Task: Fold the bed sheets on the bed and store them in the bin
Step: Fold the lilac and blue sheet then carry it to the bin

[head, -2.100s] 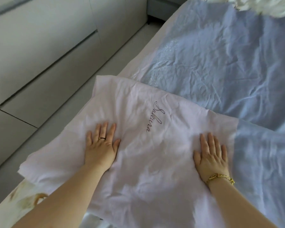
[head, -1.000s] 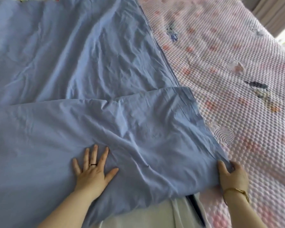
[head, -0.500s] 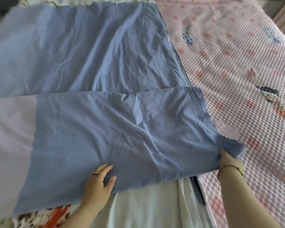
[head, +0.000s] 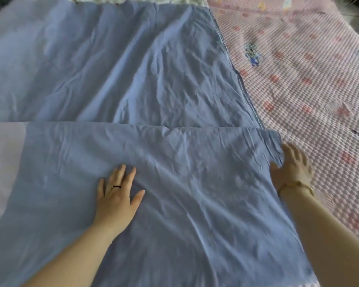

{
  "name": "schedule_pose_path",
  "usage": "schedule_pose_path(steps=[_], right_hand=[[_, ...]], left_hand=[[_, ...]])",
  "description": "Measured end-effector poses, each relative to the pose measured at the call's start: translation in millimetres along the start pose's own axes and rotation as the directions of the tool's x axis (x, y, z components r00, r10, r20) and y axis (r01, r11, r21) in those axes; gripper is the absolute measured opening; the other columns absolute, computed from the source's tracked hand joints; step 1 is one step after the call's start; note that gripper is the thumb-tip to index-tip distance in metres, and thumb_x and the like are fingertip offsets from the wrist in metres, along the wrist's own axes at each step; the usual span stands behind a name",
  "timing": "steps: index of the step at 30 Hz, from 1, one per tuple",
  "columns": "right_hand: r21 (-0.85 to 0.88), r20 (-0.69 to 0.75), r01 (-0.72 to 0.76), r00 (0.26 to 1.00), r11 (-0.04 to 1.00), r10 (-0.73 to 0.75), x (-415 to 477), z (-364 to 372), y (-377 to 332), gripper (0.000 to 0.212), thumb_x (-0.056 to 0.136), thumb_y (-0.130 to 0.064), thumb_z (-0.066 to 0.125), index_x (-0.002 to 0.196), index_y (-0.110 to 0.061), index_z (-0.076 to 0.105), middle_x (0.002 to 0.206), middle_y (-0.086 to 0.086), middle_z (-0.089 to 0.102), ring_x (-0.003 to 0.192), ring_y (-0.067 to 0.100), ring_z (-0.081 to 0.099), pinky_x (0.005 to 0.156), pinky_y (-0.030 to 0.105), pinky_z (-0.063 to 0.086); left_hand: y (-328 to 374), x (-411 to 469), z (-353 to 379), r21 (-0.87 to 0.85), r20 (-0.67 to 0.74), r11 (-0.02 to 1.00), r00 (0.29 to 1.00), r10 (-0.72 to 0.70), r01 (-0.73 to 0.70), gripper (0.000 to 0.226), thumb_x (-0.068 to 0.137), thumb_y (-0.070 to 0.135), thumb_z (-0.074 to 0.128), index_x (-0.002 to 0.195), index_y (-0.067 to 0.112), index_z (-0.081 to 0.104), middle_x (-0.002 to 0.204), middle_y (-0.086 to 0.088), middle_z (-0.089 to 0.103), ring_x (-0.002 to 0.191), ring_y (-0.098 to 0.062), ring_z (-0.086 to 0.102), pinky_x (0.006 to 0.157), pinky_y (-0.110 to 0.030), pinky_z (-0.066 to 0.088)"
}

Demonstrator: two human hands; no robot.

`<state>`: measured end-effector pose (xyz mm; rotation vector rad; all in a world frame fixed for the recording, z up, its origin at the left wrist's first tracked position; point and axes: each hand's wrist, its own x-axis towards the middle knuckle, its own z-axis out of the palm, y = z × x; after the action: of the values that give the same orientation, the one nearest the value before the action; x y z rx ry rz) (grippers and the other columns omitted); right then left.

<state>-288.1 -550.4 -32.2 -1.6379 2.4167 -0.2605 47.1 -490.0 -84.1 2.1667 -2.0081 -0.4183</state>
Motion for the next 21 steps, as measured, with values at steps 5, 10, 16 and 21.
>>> schedule_pose_path(steps=[5, 10, 16, 21], right_hand=[[-0.316, 0.320, 0.324, 0.921, 0.892, -0.221, 70, 21, -73, 0.045, 0.097, -0.019, 0.037, 0.141, -0.019, 0.028, 0.145, 0.003, 0.035, 0.138, 0.020, 0.020, 0.114, 0.038, -0.005], [-0.376, 0.113, 0.377, 0.925, 0.847, -0.362, 97, -2, -84, 0.028, 0.095, -0.021, 0.041, 0.117, -0.012, 0.056, 0.123, 0.011, 0.053, 0.118, 0.029, 0.040, 0.098, 0.032, 0.014], [-0.402, 0.166, 0.171, 0.980, 0.900, -0.113, 116, 28, -94, 0.040, 0.095, -0.015, 0.035, 0.135, -0.017, 0.038, 0.144, 0.012, 0.029, 0.137, 0.026, 0.016, 0.113, 0.047, -0.005], [-0.113, 0.190, -0.100, 0.974, 0.989, 0.120, 67, 47, -38, 0.059, 0.097, -0.042, 0.028, 0.148, -0.019, 0.009, 0.157, 0.002, 0.000, 0.144, 0.020, 0.001, 0.114, 0.044, -0.005]], left_hand=[[-10, 2, 20, 0.141, 0.036, 0.987, 0.997, 0.069, -0.074, 0.062, 0.097, 0.049, 0.009, 0.128, 0.010, 0.046, 0.125, -0.022, 0.056, 0.121, -0.030, 0.038, 0.102, -0.035, 0.010], [-10, 9, 12, 0.103, 0.010, 0.991, 0.996, 0.088, -0.089, 0.065, 0.095, 0.055, 0.004, 0.132, 0.012, 0.036, 0.130, -0.023, 0.052, 0.123, -0.026, 0.031, 0.112, -0.029, -0.009], [-12, 18, 25, 0.080, 0.045, 0.995, 0.998, 0.051, -0.055, 0.066, 0.094, 0.056, 0.003, 0.131, 0.013, 0.037, 0.131, -0.020, 0.052, 0.125, -0.025, 0.031, 0.113, -0.031, -0.009], [-13, 21, 29, 0.063, 0.071, 0.997, 0.997, 0.044, -0.048, 0.066, 0.094, 0.056, 0.003, 0.131, 0.013, 0.038, 0.131, -0.020, 0.053, 0.124, -0.026, 0.032, 0.113, -0.033, -0.007]])
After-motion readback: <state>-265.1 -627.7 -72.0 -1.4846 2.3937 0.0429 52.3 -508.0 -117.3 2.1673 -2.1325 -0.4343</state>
